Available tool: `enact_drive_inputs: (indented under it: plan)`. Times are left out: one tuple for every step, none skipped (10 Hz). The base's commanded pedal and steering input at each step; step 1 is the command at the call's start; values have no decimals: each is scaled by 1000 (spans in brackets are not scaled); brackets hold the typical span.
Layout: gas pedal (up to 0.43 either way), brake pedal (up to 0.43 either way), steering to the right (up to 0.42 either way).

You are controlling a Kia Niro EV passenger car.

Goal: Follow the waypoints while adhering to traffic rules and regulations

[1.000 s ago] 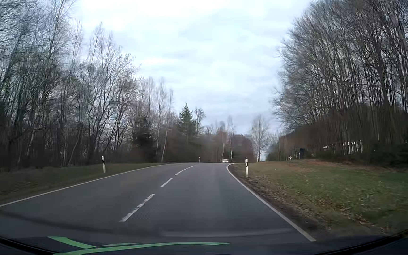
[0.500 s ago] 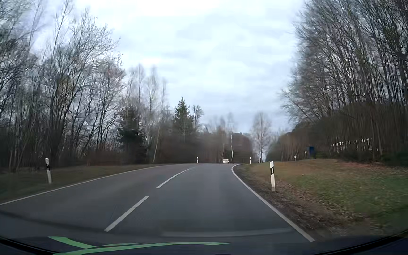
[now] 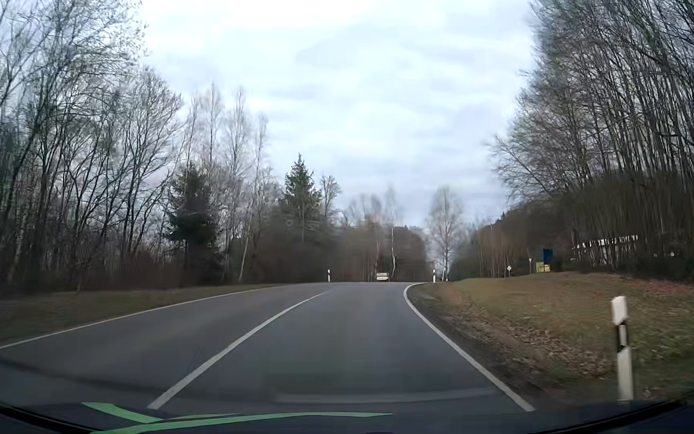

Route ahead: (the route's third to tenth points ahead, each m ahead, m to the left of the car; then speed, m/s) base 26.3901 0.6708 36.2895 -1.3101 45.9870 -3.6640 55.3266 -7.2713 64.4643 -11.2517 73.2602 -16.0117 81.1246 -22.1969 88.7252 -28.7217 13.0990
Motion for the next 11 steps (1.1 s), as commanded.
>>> enact_drive_inputs:
  plan:
    - [209, 0, 14]
    - [209, 0, 14]
    - [209, 0, 16]
    - [209, 0, 17]
    - [209, 0, 19]
    - [209, 0, 21]
    - [209, 0, 23]
    - [209, 0, 24]
    - [209, 0, 24]
    - [209, 0, 25]
    - [209, 0, 26]
